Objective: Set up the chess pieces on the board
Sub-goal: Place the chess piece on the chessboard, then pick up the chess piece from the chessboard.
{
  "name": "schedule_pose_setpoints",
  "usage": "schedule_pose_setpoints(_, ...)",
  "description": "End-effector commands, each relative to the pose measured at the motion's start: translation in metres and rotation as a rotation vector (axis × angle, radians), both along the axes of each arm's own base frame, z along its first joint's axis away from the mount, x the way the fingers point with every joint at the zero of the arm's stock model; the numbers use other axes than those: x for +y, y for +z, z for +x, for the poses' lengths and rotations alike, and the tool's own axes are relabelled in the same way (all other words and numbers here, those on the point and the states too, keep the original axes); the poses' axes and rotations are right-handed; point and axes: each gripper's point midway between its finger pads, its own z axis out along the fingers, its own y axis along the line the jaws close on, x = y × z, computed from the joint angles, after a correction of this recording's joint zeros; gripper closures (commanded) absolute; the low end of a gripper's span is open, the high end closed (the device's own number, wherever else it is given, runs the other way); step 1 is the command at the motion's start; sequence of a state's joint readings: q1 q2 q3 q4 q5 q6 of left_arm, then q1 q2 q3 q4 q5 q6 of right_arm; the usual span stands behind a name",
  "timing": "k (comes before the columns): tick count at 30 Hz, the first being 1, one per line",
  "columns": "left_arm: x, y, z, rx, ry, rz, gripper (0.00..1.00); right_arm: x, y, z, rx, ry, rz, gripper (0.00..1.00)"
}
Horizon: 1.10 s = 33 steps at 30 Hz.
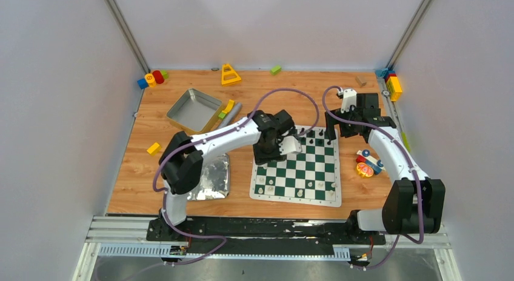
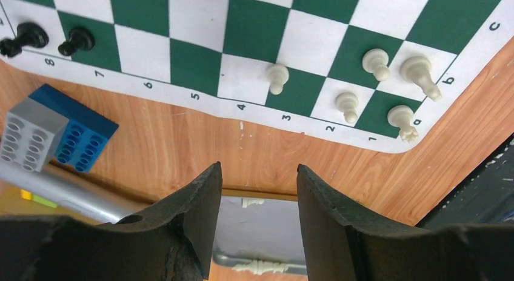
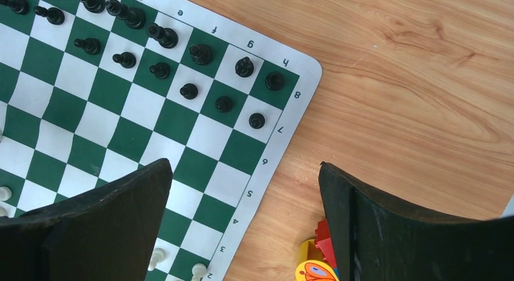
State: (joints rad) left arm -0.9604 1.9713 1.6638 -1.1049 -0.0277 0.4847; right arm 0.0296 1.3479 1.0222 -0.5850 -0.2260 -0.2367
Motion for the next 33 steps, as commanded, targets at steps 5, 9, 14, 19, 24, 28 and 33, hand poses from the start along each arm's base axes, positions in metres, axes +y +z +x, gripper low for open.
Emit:
schedule_pose_setpoints(5, -0.023, 0.009, 0.011, 0.081, 0.125, -0.341, 0.43, 0.001, 0.013, 0.013, -0.041, 0.003, 0.012, 0.07)
schedule_pose_setpoints(9, -0.029, 0.002, 0.009, 0.129, 0.135, -0.376, 0.44, 0.001, 0.012, 0.013, -0.038, 0.003, 0.011, 0.07)
schedule_pose_setpoints(14, -0.034, -0.016, 0.004, 0.194, 0.140, -0.359, 0.45, 0.002, 0.012, 0.012, -0.038, 0.007, 0.010, 0.07)
schedule_pose_setpoints(19, -0.035, -0.027, 0.007, 0.202, 0.142, -0.335, 0.46, 0.002, 0.012, 0.012, -0.040, 0.010, 0.013, 0.07)
schedule_pose_setpoints(24, -0.036, -0.034, 0.007, 0.219, 0.139, -0.319, 0.50, 0.002, 0.012, 0.012, -0.039, 0.012, 0.012, 0.07)
schedule_pose_setpoints(28, -0.037, -0.038, 0.005, 0.236, 0.134, -0.314, 0.54, 0.002, 0.012, 0.012, -0.039, 0.013, 0.011, 0.07)
schedule_pose_setpoints(33, -0.037, -0.042, 0.004, 0.250, 0.131, -0.309, 0.59, 0.002, 0.011, 0.011, -0.036, 0.014, 0.011, 0.07)
